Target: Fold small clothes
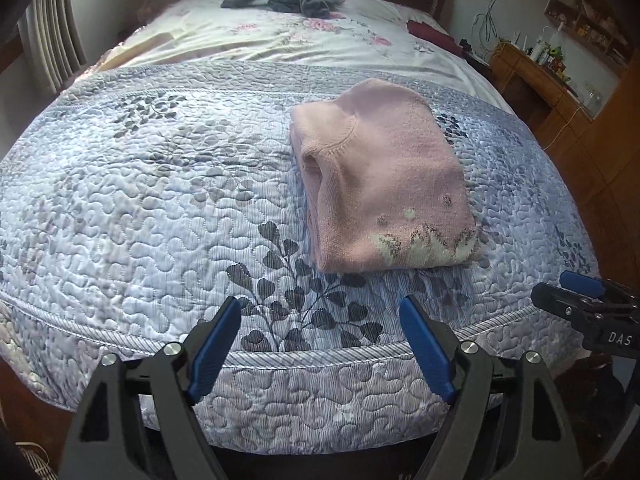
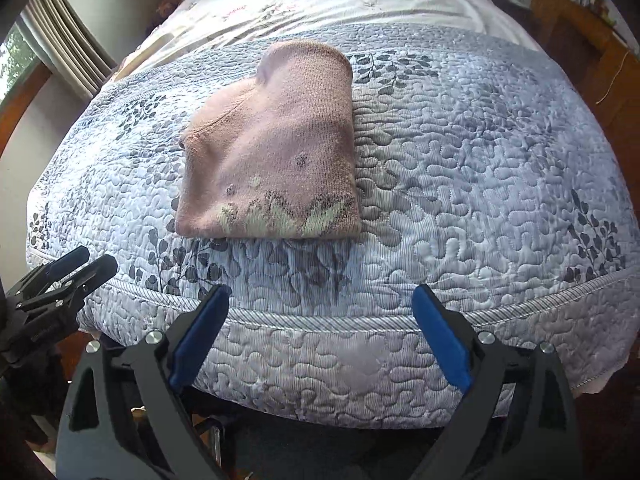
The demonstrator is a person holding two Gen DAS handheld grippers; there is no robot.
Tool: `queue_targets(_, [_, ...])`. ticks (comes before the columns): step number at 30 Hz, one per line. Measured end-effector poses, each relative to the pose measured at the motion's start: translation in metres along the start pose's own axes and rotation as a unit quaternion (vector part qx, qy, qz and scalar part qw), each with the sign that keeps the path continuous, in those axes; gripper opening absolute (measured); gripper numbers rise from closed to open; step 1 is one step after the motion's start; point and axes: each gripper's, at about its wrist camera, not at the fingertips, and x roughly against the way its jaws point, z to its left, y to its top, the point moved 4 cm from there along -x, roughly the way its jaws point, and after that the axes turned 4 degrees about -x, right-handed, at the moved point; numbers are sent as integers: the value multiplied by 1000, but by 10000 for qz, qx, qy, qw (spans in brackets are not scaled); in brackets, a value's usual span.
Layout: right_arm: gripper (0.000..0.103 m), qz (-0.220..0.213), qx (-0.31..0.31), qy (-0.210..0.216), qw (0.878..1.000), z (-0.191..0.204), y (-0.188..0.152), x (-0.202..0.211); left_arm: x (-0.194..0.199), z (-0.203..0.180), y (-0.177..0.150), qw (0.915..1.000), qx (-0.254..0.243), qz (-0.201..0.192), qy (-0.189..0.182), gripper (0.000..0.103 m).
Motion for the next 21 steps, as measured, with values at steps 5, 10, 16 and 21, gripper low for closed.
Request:
queue_targets(5, [96,-260,157,-179,9994,10,0,22,15,-2,-4,9999,-49,-14,159,82])
queue_targets(10, [97,-362,321,-305,9984,16,-1,31,21,-2,-6,9997,-32,-29,237,82])
queue_targets(16, [98,-458,360,-416,9974,20,-3,40,27,-5,-7,9992,-56,-43,393,82])
queue_targets(21, [99,-447,336,-582,9967,19,-5,39,31,-9,-6,9985,-143,-93,521,82])
